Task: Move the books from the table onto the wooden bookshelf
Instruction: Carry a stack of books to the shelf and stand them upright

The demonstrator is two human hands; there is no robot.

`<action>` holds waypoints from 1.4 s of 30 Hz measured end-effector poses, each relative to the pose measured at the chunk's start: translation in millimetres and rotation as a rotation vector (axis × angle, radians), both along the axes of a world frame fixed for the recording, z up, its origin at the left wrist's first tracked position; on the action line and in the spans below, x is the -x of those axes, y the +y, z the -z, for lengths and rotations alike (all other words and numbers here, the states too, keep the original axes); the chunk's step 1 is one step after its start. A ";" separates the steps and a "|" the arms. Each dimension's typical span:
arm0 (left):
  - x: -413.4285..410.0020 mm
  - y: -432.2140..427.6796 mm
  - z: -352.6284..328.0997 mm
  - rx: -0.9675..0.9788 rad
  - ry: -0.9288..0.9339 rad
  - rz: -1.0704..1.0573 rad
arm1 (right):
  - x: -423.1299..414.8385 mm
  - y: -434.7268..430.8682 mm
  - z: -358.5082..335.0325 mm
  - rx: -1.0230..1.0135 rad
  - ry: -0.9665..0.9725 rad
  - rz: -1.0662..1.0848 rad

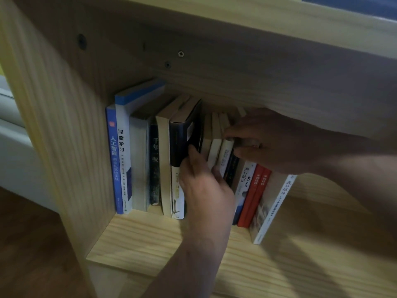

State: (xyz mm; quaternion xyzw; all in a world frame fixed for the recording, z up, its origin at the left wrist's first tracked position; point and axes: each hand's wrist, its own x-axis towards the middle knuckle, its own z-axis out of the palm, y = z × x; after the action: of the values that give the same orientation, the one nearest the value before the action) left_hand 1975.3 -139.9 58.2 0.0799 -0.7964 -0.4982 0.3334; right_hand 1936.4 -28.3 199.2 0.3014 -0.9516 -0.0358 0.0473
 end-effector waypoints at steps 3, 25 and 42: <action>3.4 1.0 -4.0 0.018 -0.019 -0.062 | 1.0 0.3 0.4 0.018 -0.027 -0.001; 22.2 -14.9 5.0 0.009 0.057 0.068 | 4.3 0.1 1.3 0.035 -0.069 0.013; -29.2 -43.1 7.8 -0.223 -0.100 0.067 | 1.9 -9.9 2.6 0.083 -0.062 -0.001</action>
State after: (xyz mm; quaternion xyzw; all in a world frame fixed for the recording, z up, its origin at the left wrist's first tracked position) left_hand 2004.5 -183.0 50.3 0.1148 -0.7540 -0.5898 0.2655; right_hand 1934.5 -38.2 196.6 0.3006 -0.9532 0.0130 0.0301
